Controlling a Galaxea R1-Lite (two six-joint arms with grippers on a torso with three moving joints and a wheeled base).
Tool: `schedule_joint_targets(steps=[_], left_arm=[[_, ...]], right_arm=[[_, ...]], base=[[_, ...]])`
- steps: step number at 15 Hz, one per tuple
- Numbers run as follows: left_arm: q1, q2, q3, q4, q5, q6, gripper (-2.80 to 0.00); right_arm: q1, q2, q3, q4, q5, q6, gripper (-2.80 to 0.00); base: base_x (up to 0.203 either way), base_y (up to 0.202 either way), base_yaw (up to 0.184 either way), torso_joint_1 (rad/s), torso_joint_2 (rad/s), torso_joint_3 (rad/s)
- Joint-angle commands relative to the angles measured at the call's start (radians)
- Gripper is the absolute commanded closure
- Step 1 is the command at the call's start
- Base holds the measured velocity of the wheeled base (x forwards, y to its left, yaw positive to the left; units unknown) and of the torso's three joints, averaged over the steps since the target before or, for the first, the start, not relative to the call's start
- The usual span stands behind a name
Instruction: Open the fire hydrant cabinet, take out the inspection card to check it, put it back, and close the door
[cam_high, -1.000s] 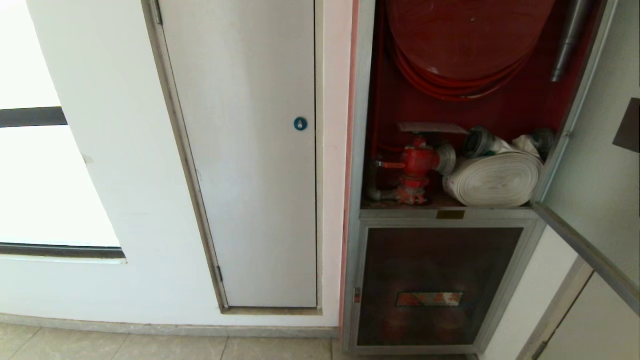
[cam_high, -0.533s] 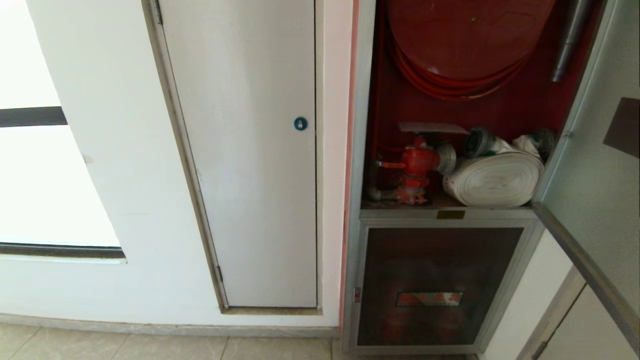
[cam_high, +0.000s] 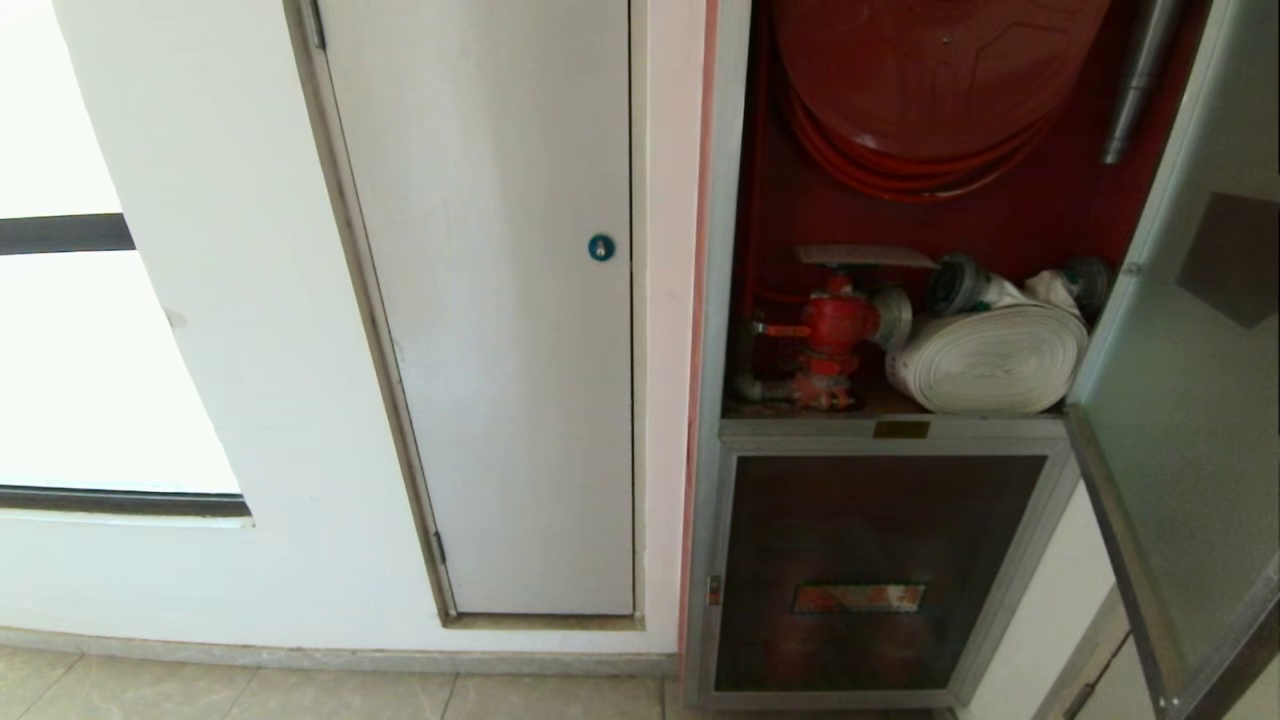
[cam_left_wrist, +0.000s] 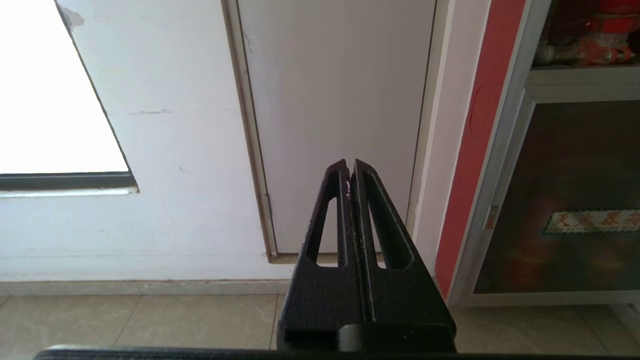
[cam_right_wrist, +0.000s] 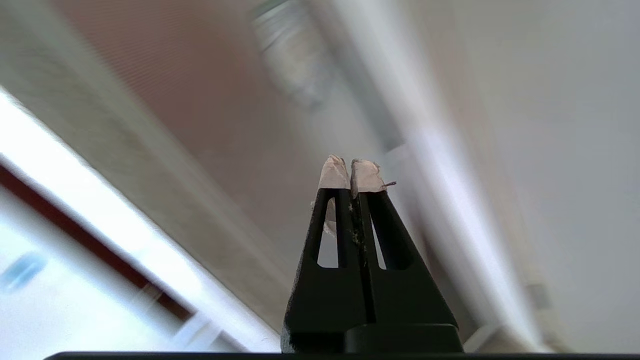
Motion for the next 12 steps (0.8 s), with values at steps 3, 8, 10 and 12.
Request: schedule_joint_targets(steps=[3,8,10,12], left_arm=[[0.0,0.001,0.024,-0.001,0.0,0.0,0.0],[0.0,0.001,0.023,-0.001,0.0,0.0,0.0],[0.0,0.001,0.023,-0.001,0.0,0.0,0.0],[0.0,0.001,0.023,-0.001,0.0,0.0,0.0]], right_arm=[[0.069,0.12,-0.104,0.02,0.229,0.009,0.0],[0.155,0.262,-0.199,0.02,0.421,0.009,0.0],[0.235,0.331,-0.24,0.018,0.424,0.009,0.0],[0.291,0.408,-0.295,0.018,0.424,0.009,0.0]], base=[[0.0,0.0,0.0,0.0,0.0,0.0],[0.0,0.0,0.0,0.0,0.0,0.0],[0.0,0.0,0.0,0.0,0.0,0.0],[0.0,0.0,0.0,0.0,0.0,0.0]])
